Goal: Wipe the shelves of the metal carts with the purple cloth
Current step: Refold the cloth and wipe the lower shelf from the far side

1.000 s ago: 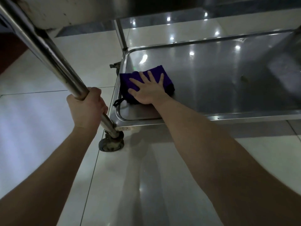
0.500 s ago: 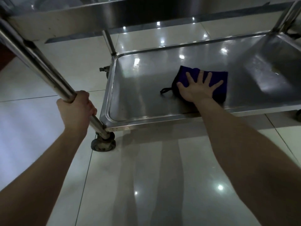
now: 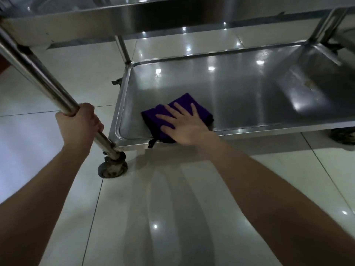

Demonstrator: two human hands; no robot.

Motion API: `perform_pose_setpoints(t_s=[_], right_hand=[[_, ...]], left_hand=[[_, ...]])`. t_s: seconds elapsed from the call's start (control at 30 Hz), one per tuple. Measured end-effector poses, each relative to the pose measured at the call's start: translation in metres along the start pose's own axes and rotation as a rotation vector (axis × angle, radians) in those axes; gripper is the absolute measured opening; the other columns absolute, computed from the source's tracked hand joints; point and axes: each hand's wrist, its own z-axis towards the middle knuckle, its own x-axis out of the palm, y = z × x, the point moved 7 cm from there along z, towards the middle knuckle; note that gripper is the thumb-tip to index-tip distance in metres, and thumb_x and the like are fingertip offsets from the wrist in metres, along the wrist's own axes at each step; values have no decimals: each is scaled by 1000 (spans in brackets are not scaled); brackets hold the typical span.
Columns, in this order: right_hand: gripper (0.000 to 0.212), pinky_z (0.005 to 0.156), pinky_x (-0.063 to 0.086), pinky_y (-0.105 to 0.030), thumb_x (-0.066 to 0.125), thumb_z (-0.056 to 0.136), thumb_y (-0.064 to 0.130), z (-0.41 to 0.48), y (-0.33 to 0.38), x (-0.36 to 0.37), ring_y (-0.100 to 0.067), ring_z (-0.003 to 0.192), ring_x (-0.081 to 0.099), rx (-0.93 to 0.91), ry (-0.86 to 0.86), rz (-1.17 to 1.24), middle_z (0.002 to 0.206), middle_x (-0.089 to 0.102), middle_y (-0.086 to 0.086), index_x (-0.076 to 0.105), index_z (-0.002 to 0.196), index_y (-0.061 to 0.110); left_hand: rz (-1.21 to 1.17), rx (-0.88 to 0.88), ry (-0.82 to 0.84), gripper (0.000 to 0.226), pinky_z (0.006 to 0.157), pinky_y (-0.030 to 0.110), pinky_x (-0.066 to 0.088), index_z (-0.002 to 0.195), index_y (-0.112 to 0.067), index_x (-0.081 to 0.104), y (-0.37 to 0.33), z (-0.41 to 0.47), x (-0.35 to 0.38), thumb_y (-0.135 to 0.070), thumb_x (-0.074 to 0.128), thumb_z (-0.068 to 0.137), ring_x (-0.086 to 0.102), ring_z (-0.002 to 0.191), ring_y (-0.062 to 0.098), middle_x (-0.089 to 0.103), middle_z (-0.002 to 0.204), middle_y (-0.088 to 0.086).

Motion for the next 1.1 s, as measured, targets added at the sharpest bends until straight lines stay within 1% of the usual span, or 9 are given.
perform_pose_setpoints(t_s=[0.13, 0.2, 0.3, 0.4, 0.5, 0.6, 0.77, 0.97, 1.1], right_hand=[[61, 129, -15, -64, 14, 107, 73, -46, -137, -26, -18, 167, -12, 279, -64, -28, 180, -9, 16, 1, 165, 60], [64, 128, -14, -67, 17, 107, 74, -59, -183, -38, -22, 167, -11, 435, -87, -10, 182, -6, 11, 5, 167, 57], [71, 123, -12, -77, 19, 106, 74, -44, -199, -42, -33, 167, -12, 627, -92, 4, 182, -7, 2, 6, 171, 48], [78, 116, -11, -86, 16, 104, 75, -5, -169, -41, -46, 164, -14, 745, -111, 8, 181, -9, -11, 3, 173, 40], [79, 115, -10, -88, 16, 105, 73, 49, -111, -39, -50, 162, -15, 650, -110, 15, 180, -11, -16, 2, 174, 37], [77, 115, -14, -86, 15, 106, 73, 101, -23, -26, -48, 163, -16, 426, -84, -19, 180, -12, -15, 2, 173, 38], [72, 116, -18, -82, 14, 106, 73, 106, 89, 6, -41, 164, -17, 121, -32, -58, 181, -13, -7, 3, 172, 45], [61, 124, -20, -70, 20, 111, 63, 51, 82, 14, -22, 167, -10, -33, -18, 9, 182, -6, 10, 10, 170, 51], [60, 128, -17, -66, 20, 110, 65, 5, 2, 3, -18, 167, -9, 160, -43, 14, 180, -7, 17, 10, 168, 55]], left_hand=[[-7, -15, 21, 32, 56, 37, 36, 61, -18, 32, 0, 2, -1, -14, 61, 75, 22, 55, 28, 21, 60, 8], [-4, -12, 35, 31, 56, 35, 41, 57, -20, 40, 0, 2, -2, -16, 63, 76, 28, 50, 25, 27, 57, 6], [2, 0, 37, 31, 54, 34, 41, 56, -19, 39, 2, 2, -2, -16, 63, 75, 29, 49, 25, 29, 55, 5], [-17, 5, 14, 33, 53, 32, 36, 61, -16, 32, 4, 1, -3, -15, 62, 75, 23, 54, 28, 23, 59, 7], [-13, 25, 9, 34, 54, 33, 31, 67, -12, 25, 3, -1, -2, -11, 58, 75, 18, 60, 33, 18, 65, 14], [-15, 29, -4, 33, 56, 39, 24, 69, -8, 22, 0, -4, 0, -6, 53, 79, 16, 62, 34, 17, 66, 15], [1, 14, -21, 32, 52, 31, 31, 69, -11, 22, -1, -3, 0, -5, 52, 79, 23, 50, 23, 23, 56, 5], [-1, -18, 36, 36, 51, 29, 32, 57, -22, 30, -2, -1, 1, -6, 54, 80, 26, 48, 23, 26, 52, -1], [17, -37, 47, 34, 54, 32, 36, 60, -20, 30, -2, -1, -1, -8, 56, 79, 29, 50, 24, 28, 55, 3]])
